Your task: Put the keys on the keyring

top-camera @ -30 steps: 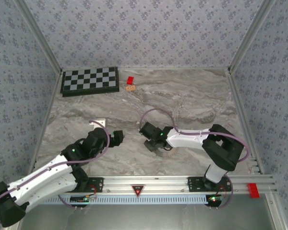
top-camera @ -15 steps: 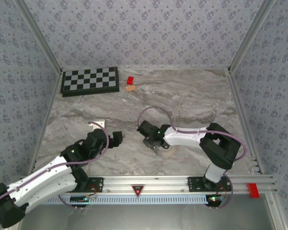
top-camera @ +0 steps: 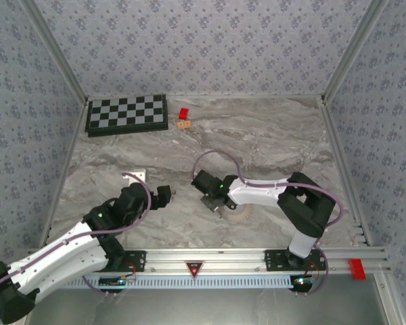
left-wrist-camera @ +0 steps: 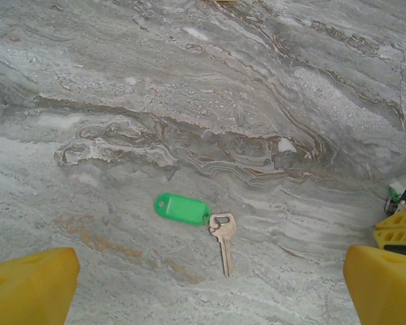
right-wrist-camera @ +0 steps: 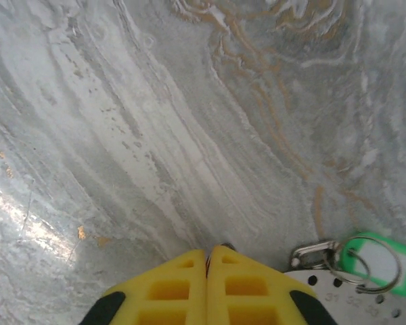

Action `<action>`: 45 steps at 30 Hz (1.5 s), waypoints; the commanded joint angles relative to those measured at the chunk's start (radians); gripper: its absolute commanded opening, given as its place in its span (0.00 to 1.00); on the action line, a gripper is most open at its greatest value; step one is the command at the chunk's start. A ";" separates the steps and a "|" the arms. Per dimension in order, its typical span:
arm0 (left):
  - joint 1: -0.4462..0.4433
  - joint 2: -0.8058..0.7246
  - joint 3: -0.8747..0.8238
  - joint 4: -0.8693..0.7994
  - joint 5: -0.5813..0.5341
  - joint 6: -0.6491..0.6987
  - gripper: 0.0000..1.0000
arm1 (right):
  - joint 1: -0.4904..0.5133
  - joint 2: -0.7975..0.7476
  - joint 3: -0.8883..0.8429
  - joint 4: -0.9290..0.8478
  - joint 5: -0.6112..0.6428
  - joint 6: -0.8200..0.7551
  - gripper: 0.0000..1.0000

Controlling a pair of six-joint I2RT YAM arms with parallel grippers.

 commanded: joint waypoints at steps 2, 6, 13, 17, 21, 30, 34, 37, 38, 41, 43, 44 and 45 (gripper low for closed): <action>-0.007 -0.011 0.003 -0.017 -0.026 -0.003 1.00 | 0.001 -0.053 0.002 -0.036 0.003 0.011 0.00; -0.005 -0.010 0.007 -0.020 -0.048 -0.012 0.99 | -0.020 -0.130 -0.022 -0.016 -0.023 0.014 0.00; -0.007 -0.004 0.044 0.038 -0.011 0.034 1.00 | -0.185 -0.363 -0.118 0.101 -0.252 0.028 0.00; -0.006 0.004 0.082 0.096 0.084 0.092 0.99 | -0.310 -0.503 -0.171 0.201 -0.443 0.025 0.00; -0.006 0.037 0.143 0.155 0.181 0.132 0.97 | -0.400 -0.617 -0.207 0.307 -0.559 0.056 0.00; -0.006 0.185 0.320 0.210 0.300 0.205 0.85 | -0.480 -0.709 -0.210 0.515 -0.723 0.114 0.00; -0.006 0.241 0.405 0.213 0.334 0.271 0.83 | -0.488 -0.718 -0.253 0.674 -0.783 0.109 0.00; -0.001 0.274 0.466 0.206 0.354 0.321 0.81 | -0.493 -0.721 -0.261 0.733 -0.794 0.113 0.00; 0.003 0.284 0.483 0.206 0.366 0.333 0.79 | -0.494 -0.721 -0.258 0.743 -0.802 0.113 0.00; 0.031 0.318 0.534 0.209 0.430 0.347 0.73 | -0.501 -0.720 -0.260 0.816 -0.824 0.121 0.00; 0.064 0.340 0.562 0.208 0.480 0.342 0.69 | -0.506 -0.720 -0.268 0.879 -0.831 0.126 0.00; 0.079 0.349 0.573 0.207 0.504 0.343 0.69 | -0.506 -0.720 -0.272 0.903 -0.834 0.128 0.00; 0.093 0.357 0.584 0.209 0.528 0.345 0.68 | -0.508 -0.718 -0.272 0.921 -0.841 0.130 0.00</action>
